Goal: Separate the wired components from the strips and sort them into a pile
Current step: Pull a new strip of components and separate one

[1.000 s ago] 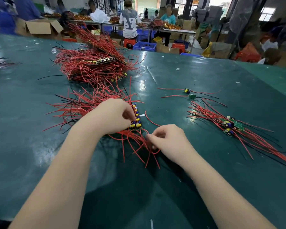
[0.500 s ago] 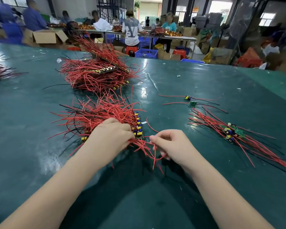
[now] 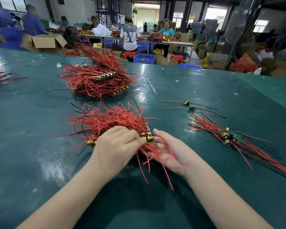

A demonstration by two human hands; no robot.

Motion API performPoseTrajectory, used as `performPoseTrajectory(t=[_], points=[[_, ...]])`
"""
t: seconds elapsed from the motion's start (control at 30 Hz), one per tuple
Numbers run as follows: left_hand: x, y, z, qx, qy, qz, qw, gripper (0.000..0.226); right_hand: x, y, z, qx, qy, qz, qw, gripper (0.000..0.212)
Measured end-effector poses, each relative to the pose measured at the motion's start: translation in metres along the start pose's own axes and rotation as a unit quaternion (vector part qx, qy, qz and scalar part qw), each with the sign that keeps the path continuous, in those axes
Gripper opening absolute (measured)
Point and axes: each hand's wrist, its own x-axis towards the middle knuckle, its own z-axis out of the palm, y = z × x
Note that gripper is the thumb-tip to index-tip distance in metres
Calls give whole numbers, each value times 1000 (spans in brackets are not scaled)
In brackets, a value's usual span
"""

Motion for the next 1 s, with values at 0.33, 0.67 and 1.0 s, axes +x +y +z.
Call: performPoseTrajectory(t=[0.33,0.67,1.0], points=[[0,18,7,4,-12,41,999,34,6,11,-4,-18,22,-25,999,14],[-1,26,7,22,-62,23,998,23,-1,10,-6,-43,29,-97,994,18],[1,26,2,3,-34,16,999,23,-3,5,-6,-37,33,-59,997,12]])
